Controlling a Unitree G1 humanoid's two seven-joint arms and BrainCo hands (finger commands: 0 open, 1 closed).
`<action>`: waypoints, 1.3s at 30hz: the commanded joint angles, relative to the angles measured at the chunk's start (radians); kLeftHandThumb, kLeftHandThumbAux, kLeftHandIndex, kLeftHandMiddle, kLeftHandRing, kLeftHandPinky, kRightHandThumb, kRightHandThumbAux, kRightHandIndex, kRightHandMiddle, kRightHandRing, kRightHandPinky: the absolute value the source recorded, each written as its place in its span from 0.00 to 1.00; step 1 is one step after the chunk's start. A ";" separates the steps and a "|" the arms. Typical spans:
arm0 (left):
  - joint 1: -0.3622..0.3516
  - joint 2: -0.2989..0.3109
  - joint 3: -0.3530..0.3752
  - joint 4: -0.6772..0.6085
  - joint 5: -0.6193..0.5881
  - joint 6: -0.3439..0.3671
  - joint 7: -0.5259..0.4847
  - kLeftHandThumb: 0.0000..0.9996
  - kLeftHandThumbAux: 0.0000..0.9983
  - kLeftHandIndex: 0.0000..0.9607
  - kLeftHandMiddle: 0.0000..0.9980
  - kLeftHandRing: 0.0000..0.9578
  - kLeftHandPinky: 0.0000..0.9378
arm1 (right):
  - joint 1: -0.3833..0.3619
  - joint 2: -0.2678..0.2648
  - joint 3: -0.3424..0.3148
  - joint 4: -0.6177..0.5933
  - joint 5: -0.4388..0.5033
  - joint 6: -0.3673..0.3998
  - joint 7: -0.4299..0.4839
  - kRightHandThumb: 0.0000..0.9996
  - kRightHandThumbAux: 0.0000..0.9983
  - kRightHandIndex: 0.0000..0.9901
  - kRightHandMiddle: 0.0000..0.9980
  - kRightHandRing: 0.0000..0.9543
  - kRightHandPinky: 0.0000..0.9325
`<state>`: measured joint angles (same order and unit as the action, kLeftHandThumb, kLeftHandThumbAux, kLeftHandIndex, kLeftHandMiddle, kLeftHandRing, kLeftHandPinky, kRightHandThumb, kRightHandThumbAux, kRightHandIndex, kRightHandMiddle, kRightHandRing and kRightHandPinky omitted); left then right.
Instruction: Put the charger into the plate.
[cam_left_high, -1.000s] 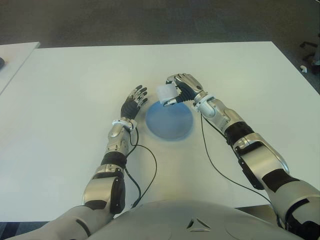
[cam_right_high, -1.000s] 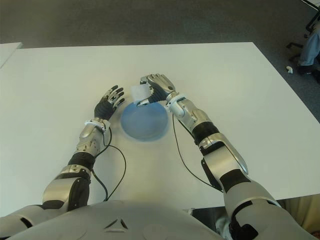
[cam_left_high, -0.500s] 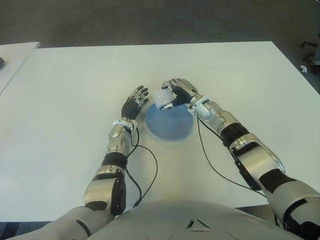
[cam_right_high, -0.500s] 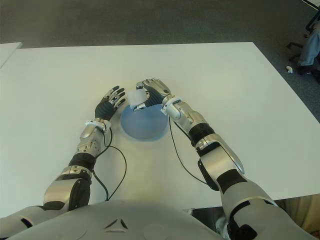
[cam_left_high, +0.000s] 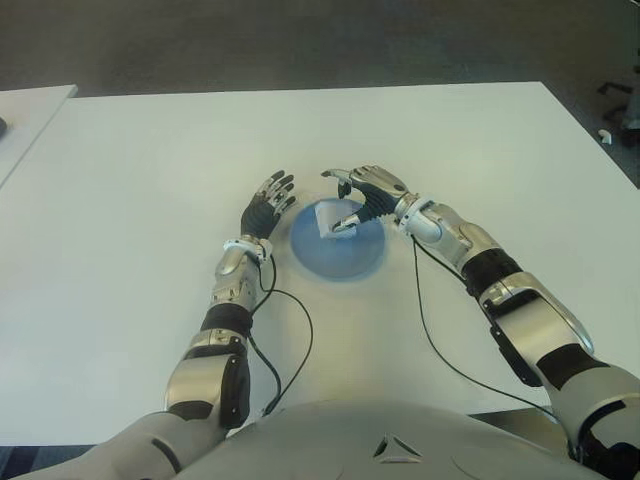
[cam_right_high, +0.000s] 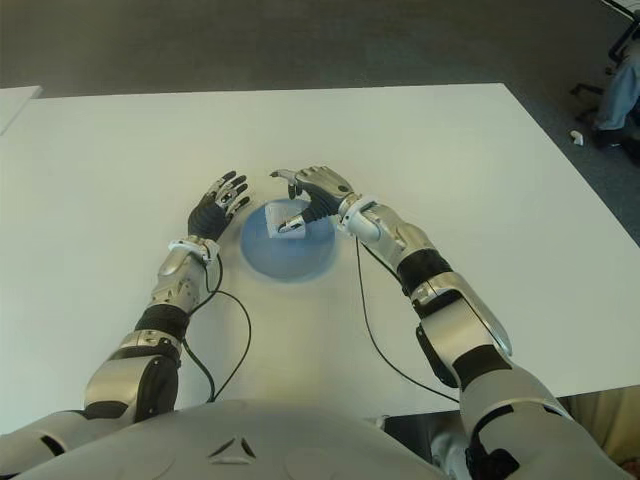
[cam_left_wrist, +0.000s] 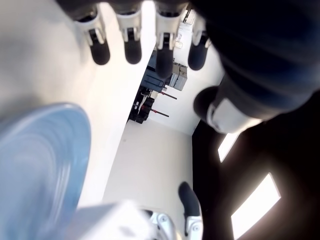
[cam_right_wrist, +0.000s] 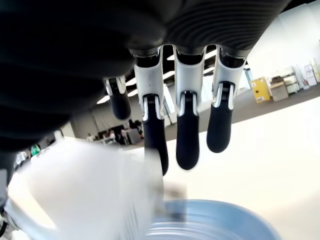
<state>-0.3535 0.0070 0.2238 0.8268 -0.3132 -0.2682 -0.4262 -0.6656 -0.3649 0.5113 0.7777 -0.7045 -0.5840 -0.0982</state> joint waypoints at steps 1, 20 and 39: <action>0.003 0.009 -0.001 0.029 0.009 0.015 -0.005 0.00 0.66 0.14 0.14 0.08 0.00 | 0.007 0.000 0.013 -0.010 -0.015 0.006 0.015 0.38 0.16 0.00 0.00 0.00 0.00; -0.011 0.023 -0.004 0.052 0.016 0.017 0.009 0.00 0.70 0.15 0.13 0.07 0.02 | -0.010 -0.049 0.038 -0.034 -0.086 -0.016 -0.017 0.38 0.12 0.00 0.00 0.00 0.00; -0.012 0.018 0.005 0.050 0.010 0.031 0.024 0.00 0.65 0.17 0.17 0.11 0.06 | 0.008 -0.031 -0.103 0.021 0.057 0.042 -0.078 0.31 0.18 0.00 0.00 0.00 0.00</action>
<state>-0.3781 0.0261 0.2231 0.8615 -0.3060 -0.2654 -0.4182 -0.6678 -0.4120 0.4610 0.7385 -0.7007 -0.5708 -0.1409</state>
